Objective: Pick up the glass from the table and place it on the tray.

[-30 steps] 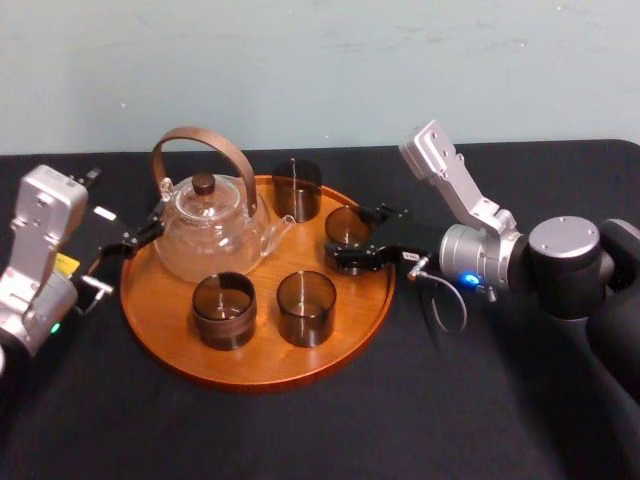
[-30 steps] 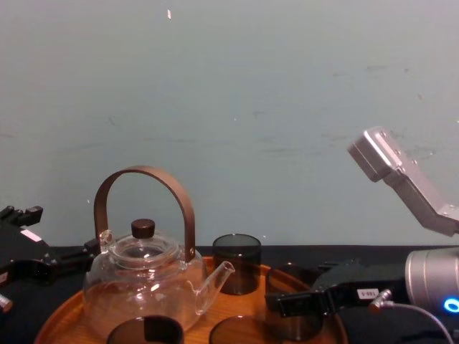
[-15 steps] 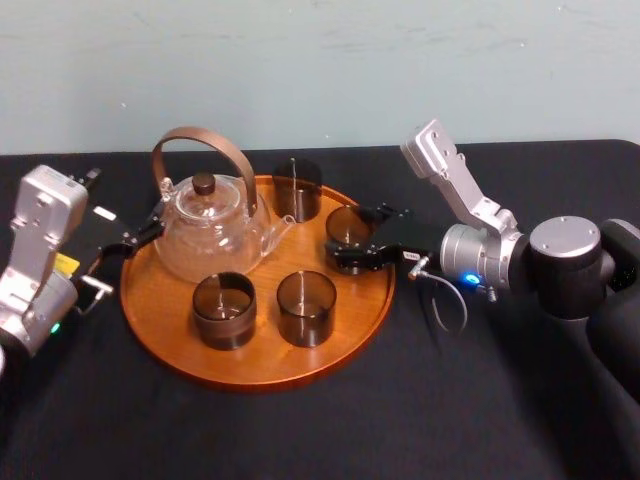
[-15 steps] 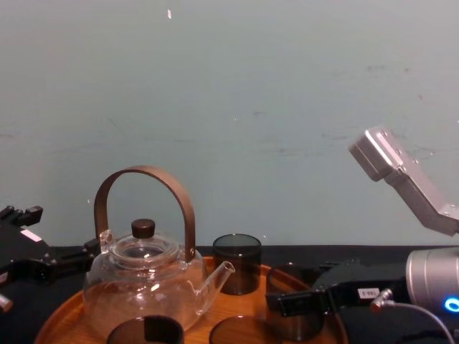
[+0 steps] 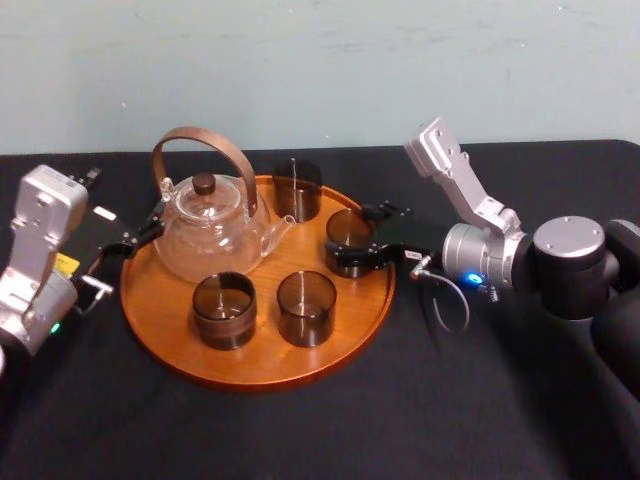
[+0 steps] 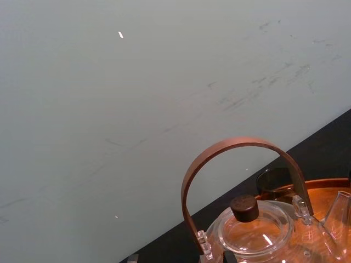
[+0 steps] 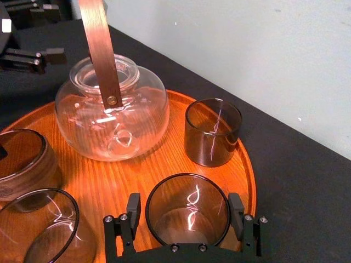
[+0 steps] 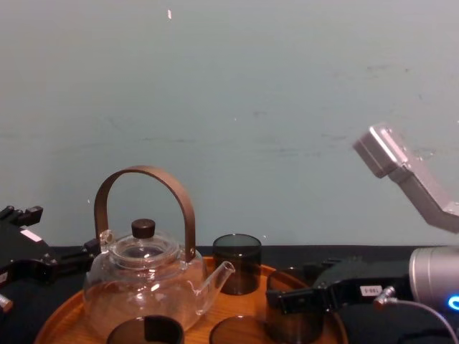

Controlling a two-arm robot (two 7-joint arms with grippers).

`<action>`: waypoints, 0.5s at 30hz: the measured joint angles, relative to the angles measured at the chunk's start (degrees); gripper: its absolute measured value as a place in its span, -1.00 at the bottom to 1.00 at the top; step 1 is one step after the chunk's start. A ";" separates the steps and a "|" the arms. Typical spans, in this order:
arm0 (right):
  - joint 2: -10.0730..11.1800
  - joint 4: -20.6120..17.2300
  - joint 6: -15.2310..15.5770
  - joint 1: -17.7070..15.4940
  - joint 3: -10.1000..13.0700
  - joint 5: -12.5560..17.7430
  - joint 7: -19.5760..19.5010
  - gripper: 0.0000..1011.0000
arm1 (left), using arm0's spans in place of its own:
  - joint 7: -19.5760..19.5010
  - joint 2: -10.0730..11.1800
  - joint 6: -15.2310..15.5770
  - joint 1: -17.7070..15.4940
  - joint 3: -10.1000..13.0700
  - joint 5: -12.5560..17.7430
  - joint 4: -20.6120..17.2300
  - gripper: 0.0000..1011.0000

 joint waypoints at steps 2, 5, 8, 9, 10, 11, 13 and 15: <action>0.21 -0.57 0.29 -0.23 0.13 0.18 0.04 0.98 | 0.00 0.00 0.00 0.00 0.00 0.00 0.00 0.98; 0.87 -2.27 1.01 -0.91 0.34 0.41 -0.05 0.98 | 0.00 0.00 0.00 0.00 0.00 0.00 0.00 0.98; 1.74 -4.42 1.58 -1.87 0.70 0.69 -0.41 0.98 | 0.00 0.00 0.00 0.00 0.00 0.00 0.00 0.98; 2.04 -5.05 1.64 -2.19 0.81 0.78 -0.53 0.98 | 0.00 0.00 0.00 0.00 0.00 0.00 0.00 0.98; 2.29 -5.72 1.68 -2.45 0.91 0.85 -0.67 0.98 | 0.00 0.00 0.00 0.00 0.00 0.00 0.00 0.98; 2.82 -6.85 1.72 -2.94 1.11 0.93 -0.91 0.98 | 0.00 0.00 0.00 0.00 0.00 0.00 0.00 0.98; 3.34 -8.06 1.73 -3.41 1.33 1.00 -1.19 0.98 | 0.00 0.00 0.00 0.00 0.00 0.00 0.00 0.98; 4.12 -9.76 1.72 -4.08 1.74 1.20 -1.53 0.98 | 0.00 0.00 0.00 0.00 0.00 0.00 0.00 0.98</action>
